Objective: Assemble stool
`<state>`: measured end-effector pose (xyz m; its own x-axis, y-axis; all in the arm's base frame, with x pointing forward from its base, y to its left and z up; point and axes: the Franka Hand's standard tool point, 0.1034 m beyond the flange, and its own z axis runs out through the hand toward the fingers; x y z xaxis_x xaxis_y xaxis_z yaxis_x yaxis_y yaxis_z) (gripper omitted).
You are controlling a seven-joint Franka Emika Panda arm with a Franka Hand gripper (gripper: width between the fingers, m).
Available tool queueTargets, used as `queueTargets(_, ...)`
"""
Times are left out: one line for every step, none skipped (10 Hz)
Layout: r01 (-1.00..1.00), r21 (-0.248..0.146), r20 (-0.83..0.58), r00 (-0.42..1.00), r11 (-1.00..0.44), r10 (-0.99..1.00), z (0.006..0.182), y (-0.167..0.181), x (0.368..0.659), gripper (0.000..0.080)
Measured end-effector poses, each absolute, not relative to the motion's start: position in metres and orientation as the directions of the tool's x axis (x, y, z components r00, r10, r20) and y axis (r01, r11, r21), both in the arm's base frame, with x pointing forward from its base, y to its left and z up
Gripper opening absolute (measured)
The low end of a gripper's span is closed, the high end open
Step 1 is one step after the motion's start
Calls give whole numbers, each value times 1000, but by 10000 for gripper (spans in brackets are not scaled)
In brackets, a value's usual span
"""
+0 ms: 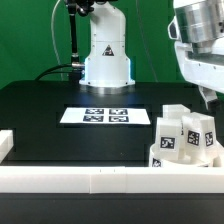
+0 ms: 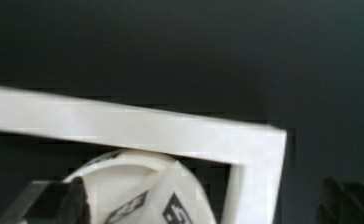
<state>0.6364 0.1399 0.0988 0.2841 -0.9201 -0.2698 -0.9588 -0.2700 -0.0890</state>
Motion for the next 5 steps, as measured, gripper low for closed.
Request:
queueTargets(-926,-99,-274,378,-365,-884,101,142,636,648)
queueTargets(-895,-110,-278,446,-433,-851,103,144,638,648)
queueTargets(-878,-131,-263,478,-460,-838,103,145,640,648)
queueTargets(-831,-153,-250,556,-535,-793,102,144,639,648)
queueTargets(-799,-166,-241,601,-578,-762,102,144,640,648)
